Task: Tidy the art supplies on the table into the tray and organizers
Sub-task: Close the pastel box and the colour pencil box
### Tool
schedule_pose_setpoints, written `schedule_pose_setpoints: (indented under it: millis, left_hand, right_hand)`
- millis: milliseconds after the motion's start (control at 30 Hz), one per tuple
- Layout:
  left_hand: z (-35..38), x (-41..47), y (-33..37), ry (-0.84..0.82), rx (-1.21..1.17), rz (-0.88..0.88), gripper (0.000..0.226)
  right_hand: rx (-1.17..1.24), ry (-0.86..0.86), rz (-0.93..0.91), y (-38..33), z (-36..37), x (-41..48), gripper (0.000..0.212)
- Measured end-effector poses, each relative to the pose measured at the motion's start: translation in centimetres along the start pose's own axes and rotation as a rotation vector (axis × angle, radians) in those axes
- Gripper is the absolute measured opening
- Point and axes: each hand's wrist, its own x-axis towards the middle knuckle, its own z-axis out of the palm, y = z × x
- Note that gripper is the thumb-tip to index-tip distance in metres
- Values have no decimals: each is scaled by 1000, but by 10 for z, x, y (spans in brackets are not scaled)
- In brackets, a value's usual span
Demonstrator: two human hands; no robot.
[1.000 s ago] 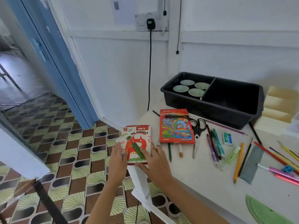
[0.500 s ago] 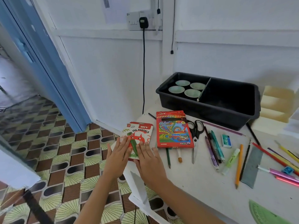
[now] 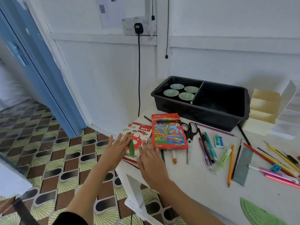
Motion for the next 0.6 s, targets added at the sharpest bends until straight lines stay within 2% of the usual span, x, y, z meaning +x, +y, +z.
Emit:
schedule_pose_setpoints:
  millis: [100,167,233,333,467,600]
  left_hand:
    - [-9,-3,43,212,-276,-5,47]
    - [-10,-6,74,300,-474,-26,41]
    - [-7,-11,100,364,-561,-10,38]
    - [1,-14,128,410,-642,-9,36]
    - [10,-15,150,403,-654,-35,34]
    - [12,-20,167,447,-717,-47,32]
  right_hand:
    - [120,215,56,17,-11,-11,39]
    - [176,348,160,32,-19,-17,24]
    - [189,421,269,44,-24,-21,9]
    - [240,393,386,52,-30,-26,15]
    - [293,261,452,59,-28,-33,16]
    - [388,235,517,68,-39,-48,20]
